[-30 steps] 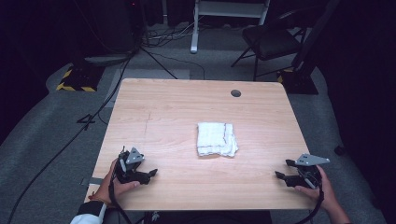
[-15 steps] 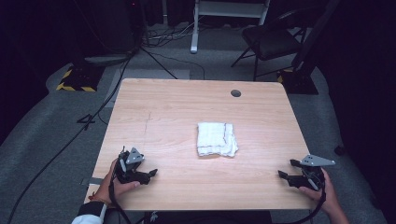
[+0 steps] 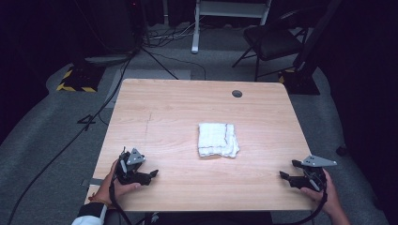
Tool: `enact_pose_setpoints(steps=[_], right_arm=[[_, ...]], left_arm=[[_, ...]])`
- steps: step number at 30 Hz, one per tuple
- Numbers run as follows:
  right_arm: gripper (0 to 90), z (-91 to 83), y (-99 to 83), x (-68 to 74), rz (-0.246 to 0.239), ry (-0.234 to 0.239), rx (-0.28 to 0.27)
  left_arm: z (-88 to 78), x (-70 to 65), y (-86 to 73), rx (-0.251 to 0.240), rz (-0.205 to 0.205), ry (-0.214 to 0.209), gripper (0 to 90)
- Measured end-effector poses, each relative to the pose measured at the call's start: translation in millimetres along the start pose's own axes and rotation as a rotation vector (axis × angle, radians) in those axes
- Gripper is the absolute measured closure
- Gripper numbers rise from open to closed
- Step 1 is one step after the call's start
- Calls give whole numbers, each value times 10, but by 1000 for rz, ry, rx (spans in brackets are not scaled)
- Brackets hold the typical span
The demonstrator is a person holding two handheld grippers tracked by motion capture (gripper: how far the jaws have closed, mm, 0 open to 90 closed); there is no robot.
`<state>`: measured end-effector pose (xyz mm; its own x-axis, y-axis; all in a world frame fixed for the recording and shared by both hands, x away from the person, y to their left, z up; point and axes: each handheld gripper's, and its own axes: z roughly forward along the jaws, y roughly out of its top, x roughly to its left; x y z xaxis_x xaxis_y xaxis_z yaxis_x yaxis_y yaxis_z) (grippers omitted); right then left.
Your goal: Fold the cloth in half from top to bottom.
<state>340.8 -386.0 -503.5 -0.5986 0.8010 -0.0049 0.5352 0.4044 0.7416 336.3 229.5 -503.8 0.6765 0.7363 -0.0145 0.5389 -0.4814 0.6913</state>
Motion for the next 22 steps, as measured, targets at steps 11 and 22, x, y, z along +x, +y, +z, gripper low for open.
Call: enact_pose_setpoints(steps=[11,22], right_arm=[[209,0,0,0,1,0,0],[209,0,0,0,0,0,0]], left_arm=[[5,0,6,0,-3,3,169],[6,1,11,4,-2,9,169]])
